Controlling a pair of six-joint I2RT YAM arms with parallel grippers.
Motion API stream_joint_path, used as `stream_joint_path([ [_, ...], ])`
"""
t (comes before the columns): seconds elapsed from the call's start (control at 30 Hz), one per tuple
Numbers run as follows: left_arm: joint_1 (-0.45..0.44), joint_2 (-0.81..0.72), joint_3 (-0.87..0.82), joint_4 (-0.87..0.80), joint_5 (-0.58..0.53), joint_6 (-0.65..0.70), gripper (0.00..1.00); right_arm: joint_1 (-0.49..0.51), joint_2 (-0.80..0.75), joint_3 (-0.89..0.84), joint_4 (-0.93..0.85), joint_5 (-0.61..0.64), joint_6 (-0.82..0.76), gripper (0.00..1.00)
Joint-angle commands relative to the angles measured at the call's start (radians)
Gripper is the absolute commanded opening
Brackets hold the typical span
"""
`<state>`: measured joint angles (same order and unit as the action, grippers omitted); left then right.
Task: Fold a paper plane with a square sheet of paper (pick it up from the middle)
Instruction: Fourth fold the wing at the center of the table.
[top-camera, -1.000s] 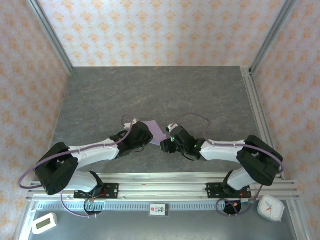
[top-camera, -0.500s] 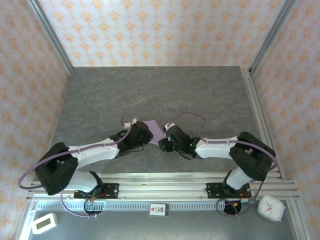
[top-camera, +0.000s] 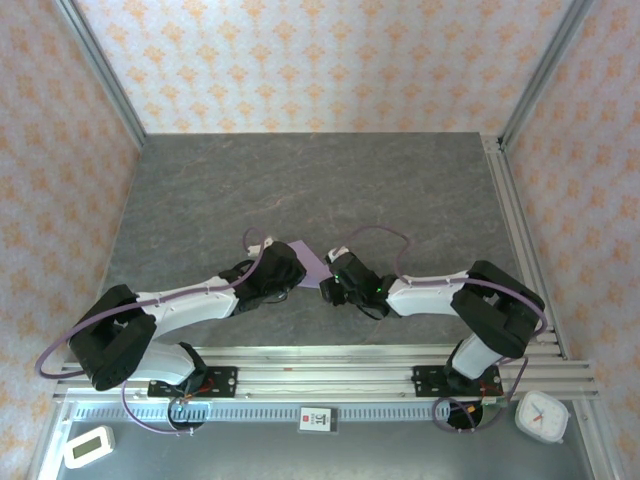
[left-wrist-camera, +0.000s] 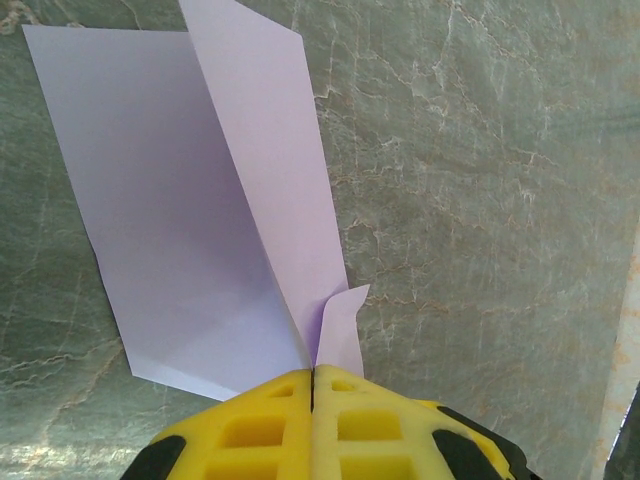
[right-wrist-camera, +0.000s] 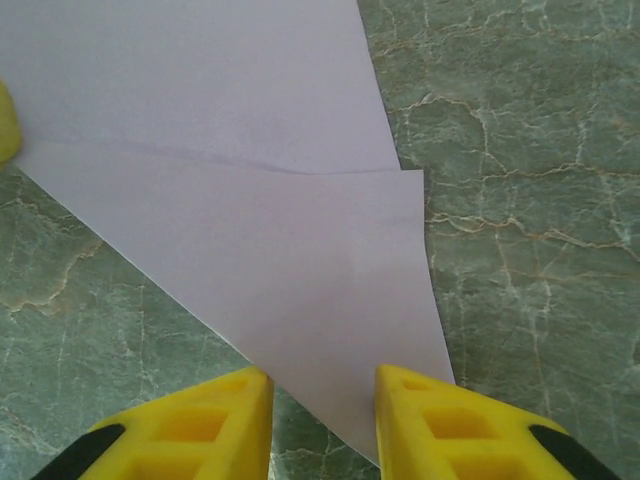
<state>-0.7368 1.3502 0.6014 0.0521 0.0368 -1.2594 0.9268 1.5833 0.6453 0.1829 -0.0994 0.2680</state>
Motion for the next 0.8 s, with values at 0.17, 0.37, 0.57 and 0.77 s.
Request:
stream_joint_path([
  [0.17,0.011,-0.024,0.014,-0.023,0.003,0.003,0.0,0.006,-0.007,-0.006,-0.009,0.128,-0.009,0.32],
  [0.37,0.012,-0.027,0.012,-0.022,0.003,0.003,0.0,0.006,0.004,-0.001,-0.007,0.134,-0.017,0.27],
  [0.57,0.014,-0.029,0.012,-0.016,0.006,0.008,0.0,0.006,0.022,0.002,0.006,0.1,-0.035,0.04],
  [0.77,0.033,-0.044,0.028,-0.034,-0.019,0.07,0.0,0.006,0.004,-0.014,0.012,0.016,-0.026,0.0],
])
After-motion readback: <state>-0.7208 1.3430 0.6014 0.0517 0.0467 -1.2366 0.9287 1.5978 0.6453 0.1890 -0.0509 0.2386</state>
